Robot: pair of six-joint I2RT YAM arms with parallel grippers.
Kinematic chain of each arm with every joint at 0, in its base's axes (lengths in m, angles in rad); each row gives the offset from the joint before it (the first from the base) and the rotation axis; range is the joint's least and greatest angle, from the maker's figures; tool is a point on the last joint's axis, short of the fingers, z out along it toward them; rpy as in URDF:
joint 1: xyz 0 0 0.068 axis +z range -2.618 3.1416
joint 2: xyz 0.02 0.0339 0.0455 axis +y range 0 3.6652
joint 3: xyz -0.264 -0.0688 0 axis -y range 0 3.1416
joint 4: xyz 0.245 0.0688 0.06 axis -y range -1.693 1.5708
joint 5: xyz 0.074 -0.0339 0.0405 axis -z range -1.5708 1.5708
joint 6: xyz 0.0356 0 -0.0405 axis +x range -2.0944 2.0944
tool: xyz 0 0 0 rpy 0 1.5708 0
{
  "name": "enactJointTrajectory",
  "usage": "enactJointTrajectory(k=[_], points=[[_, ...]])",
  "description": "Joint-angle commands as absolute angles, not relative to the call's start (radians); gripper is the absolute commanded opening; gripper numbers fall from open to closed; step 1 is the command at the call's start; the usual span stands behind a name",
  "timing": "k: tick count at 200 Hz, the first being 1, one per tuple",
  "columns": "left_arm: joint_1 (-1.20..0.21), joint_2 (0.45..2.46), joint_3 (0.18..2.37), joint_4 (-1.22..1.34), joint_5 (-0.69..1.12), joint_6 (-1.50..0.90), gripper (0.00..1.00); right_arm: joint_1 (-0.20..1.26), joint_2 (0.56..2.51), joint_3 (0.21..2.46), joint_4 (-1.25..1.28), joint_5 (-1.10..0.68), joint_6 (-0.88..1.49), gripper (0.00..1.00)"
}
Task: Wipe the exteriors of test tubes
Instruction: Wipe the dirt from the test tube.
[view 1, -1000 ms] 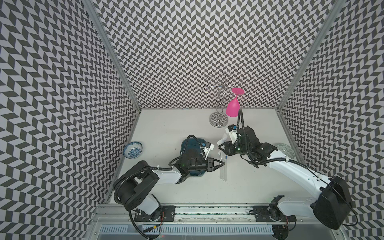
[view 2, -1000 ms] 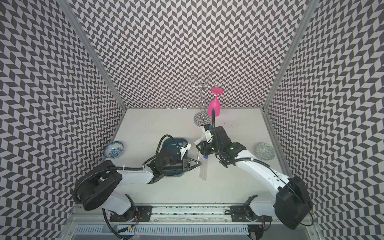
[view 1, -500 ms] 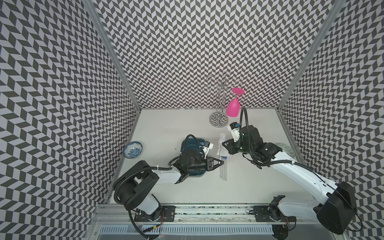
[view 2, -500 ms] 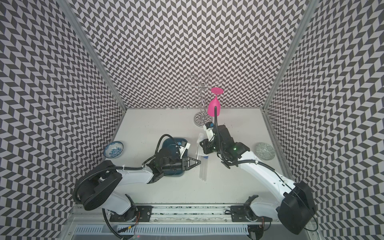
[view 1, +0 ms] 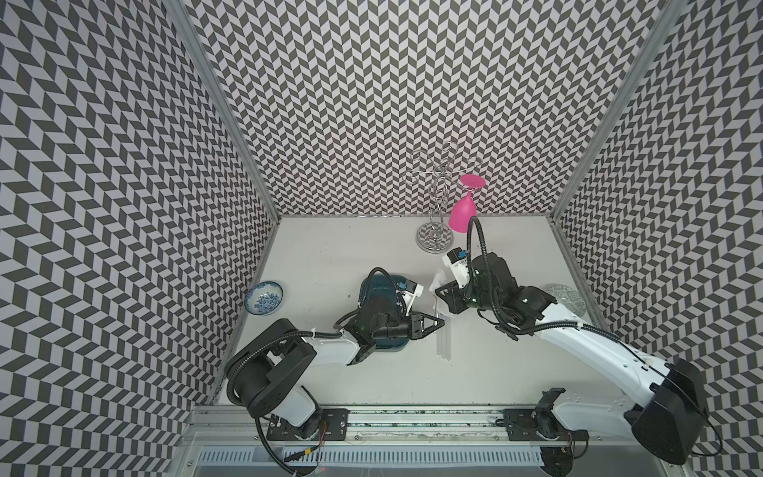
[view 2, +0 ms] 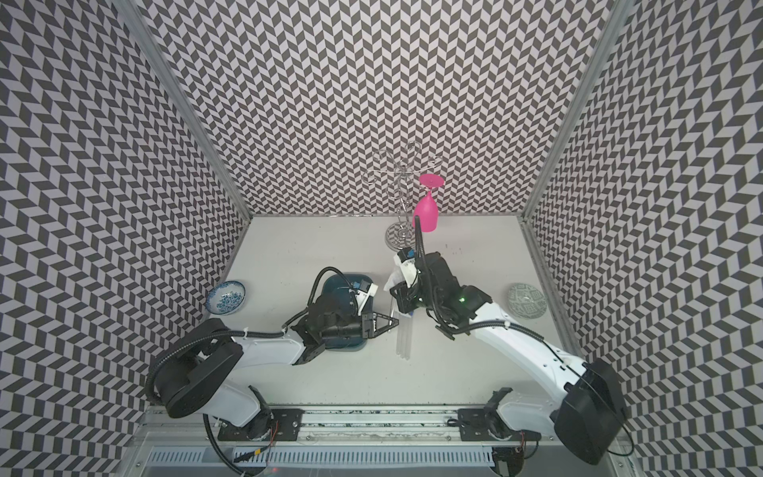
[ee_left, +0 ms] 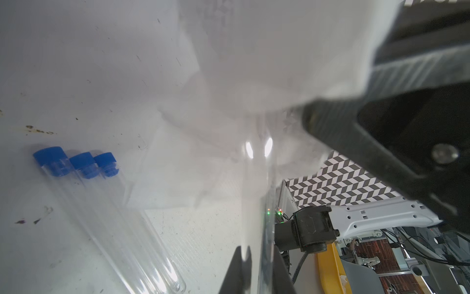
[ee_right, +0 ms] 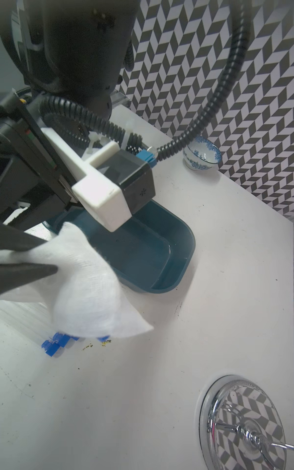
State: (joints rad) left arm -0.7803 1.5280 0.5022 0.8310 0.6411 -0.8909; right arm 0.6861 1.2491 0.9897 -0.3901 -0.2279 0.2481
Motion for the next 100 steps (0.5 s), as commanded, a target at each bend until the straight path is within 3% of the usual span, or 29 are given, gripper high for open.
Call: enactJointTrajectory(k=[1,58,100], points=[[-0.783,1.53,0.495,0.881,0.653,-0.888,0.1,0.706,1.228,1.02,-0.359,-0.215,0.226,0.12],[-0.783,1.529,0.497,0.882,0.655,-0.888,0.1,0.73,1.294,1.017,-0.348,-0.23,0.211,0.15],[-0.782,1.526,0.491,0.882,0.653,-0.887,0.1,0.732,1.302,1.032,-0.368,-0.227,0.207,0.32]])
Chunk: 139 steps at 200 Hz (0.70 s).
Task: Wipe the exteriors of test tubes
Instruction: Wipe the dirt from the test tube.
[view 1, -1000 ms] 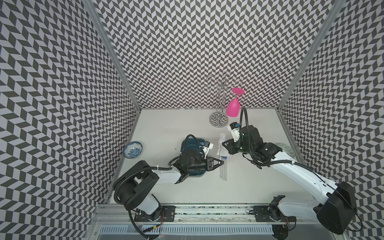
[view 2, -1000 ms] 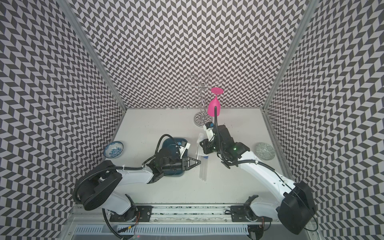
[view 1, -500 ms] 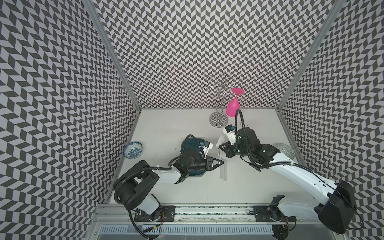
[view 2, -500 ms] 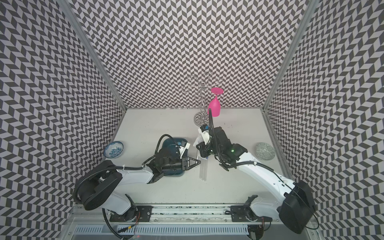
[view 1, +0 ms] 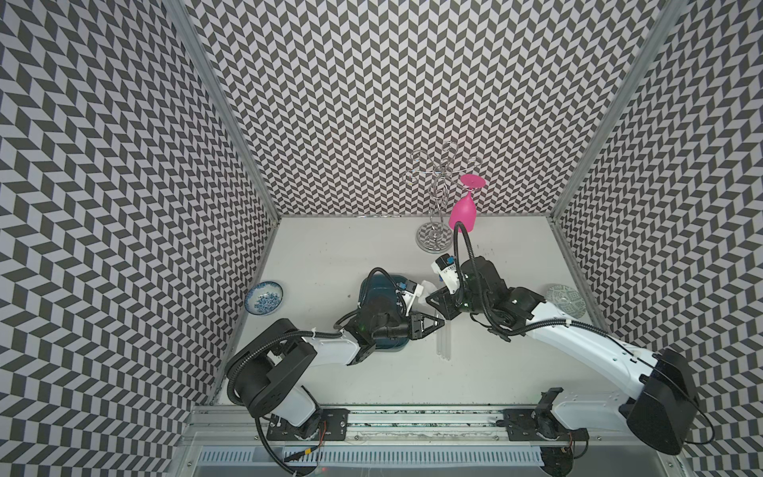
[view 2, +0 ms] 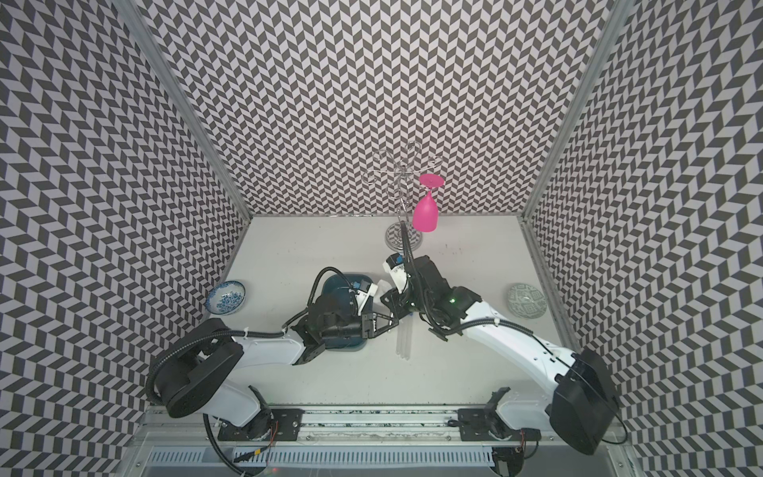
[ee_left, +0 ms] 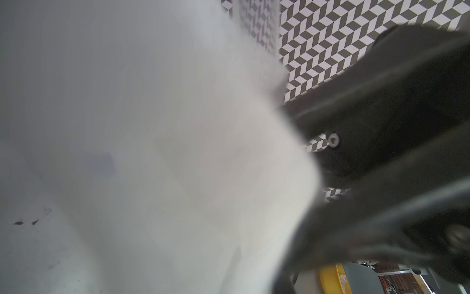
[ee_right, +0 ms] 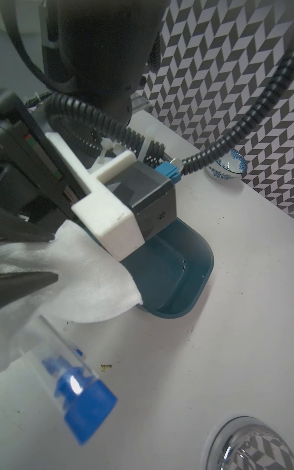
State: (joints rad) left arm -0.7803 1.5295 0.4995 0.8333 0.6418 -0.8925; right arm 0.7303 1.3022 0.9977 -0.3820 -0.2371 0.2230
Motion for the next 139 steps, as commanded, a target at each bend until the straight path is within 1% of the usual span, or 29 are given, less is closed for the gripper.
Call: enactJointTrajectory(k=[1,34,89,115,139], points=[[-0.781,1.526,0.491,0.882,0.653,-0.887,0.1,0.732,1.302,1.033,-0.369,-0.228,0.207,0.32],[-0.782,1.527,0.489,0.884,0.652,-0.887,0.1,0.732,1.265,1.058,-0.376,-0.233,0.219,0.38],[-0.779,1.529,0.487,0.888,0.653,-0.89,0.1,0.732,1.164,1.06,-0.352,-0.186,0.293,0.39],[-0.78,1.526,0.485,0.89,0.652,-0.89,0.1,0.729,1.111,1.006,-0.342,-0.143,0.385,0.39],[-0.78,1.528,0.488,0.891,0.652,-0.891,0.1,0.727,1.072,0.886,-0.251,-0.197,0.482,0.39]])
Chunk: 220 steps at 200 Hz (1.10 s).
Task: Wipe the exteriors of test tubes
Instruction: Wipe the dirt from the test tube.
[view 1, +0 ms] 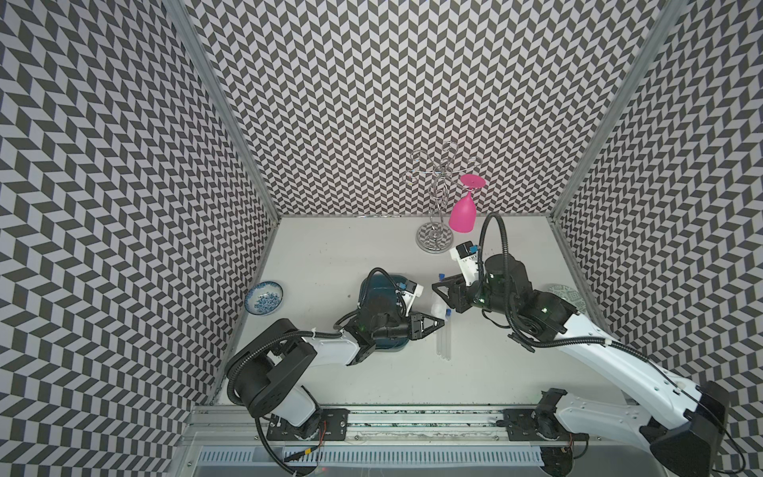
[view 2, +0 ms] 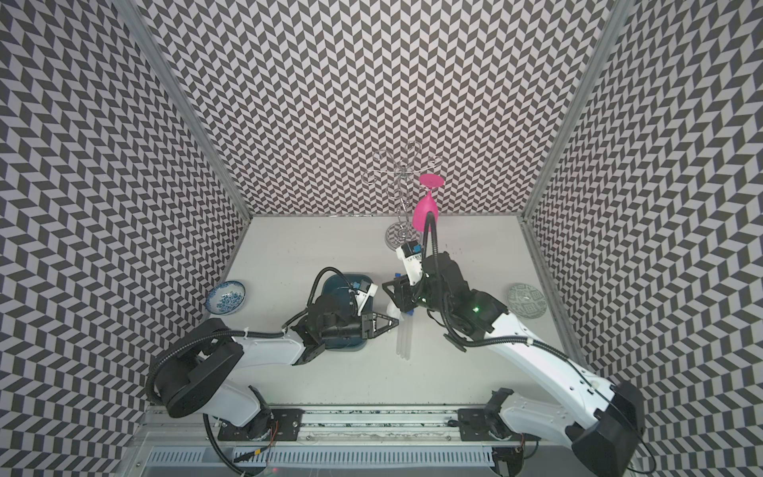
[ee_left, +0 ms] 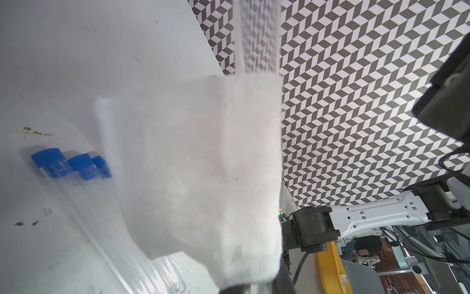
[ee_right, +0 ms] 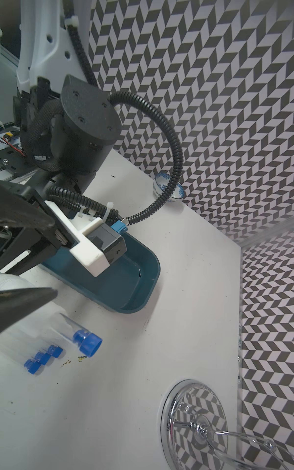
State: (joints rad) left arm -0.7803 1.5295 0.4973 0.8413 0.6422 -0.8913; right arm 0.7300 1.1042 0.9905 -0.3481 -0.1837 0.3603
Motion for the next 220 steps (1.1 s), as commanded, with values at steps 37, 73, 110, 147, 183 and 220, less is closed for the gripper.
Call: enactJointTrajectory(k=[37,73,110,147,183,220], points=[[-0.78,1.522,0.483,0.886,0.652,-0.891,0.1,0.727,1.033,0.714,-0.047,-0.253,0.636,0.38],[-0.78,1.52,0.485,0.878,0.652,-0.89,0.1,0.727,1.039,0.63,0.086,-0.268,0.695,0.37],[-0.78,1.52,0.491,0.87,0.656,-0.886,0.1,0.722,1.085,0.627,0.121,-0.219,0.676,0.24],[-0.781,1.52,0.495,0.868,0.659,-0.887,0.1,0.683,1.146,0.639,0.203,-0.206,0.654,0.19],[-0.78,1.515,0.496,0.862,0.658,-0.883,0.1,0.629,1.211,0.699,0.214,-0.27,0.601,0.2],[-0.78,1.514,0.495,0.864,0.657,-0.883,0.1,0.573,1.261,0.777,0.161,-0.3,0.541,0.2]])
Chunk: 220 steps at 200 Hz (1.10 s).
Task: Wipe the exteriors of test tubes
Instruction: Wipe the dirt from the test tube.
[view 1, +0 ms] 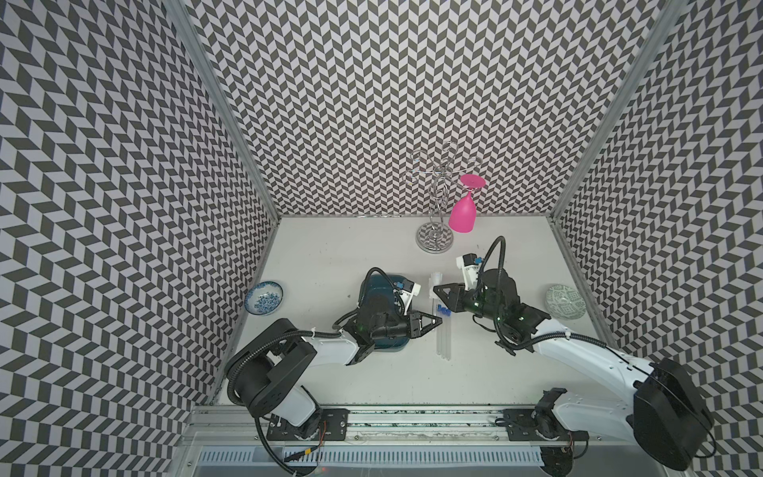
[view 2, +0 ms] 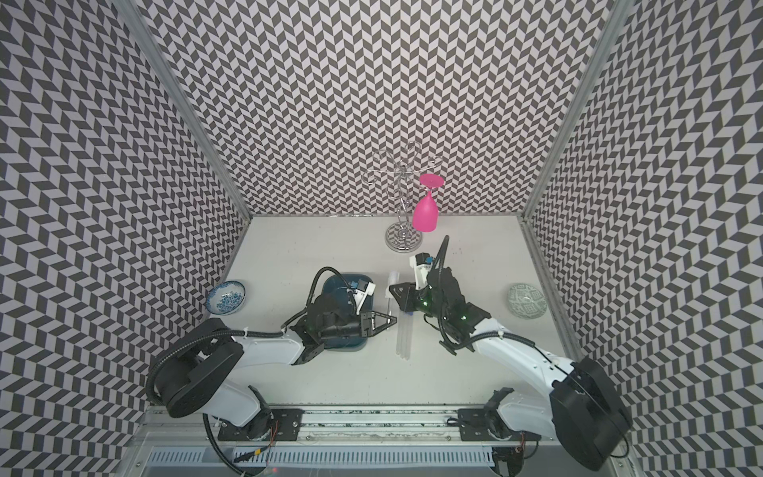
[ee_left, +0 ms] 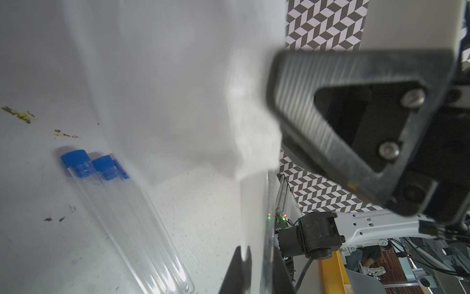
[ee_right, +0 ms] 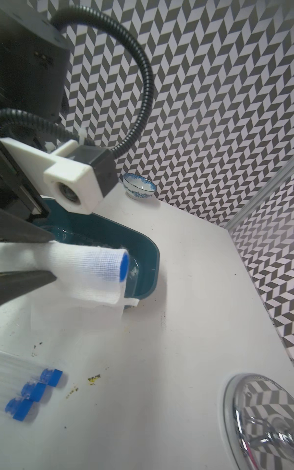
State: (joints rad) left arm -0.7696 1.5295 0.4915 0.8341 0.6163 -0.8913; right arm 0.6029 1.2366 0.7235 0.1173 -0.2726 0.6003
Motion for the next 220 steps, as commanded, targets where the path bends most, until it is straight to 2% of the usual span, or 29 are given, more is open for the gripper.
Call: enactJointTrajectory(k=[1,55,138,220], points=[[-0.78,1.514,0.495,0.864,0.657,-0.883,0.1,0.572,1.262,0.778,0.161,-0.301,0.54,0.2],[-0.78,1.517,0.495,0.87,0.653,-0.884,0.1,0.576,1.291,0.731,0.17,-0.382,0.521,0.19],[-0.778,1.546,0.492,0.907,0.661,-0.903,0.1,0.67,1.15,0.592,0.127,-0.301,0.583,0.19],[-0.778,1.549,0.486,0.922,0.661,-0.911,0.1,0.692,1.132,0.53,0.179,-0.341,0.637,0.2]])
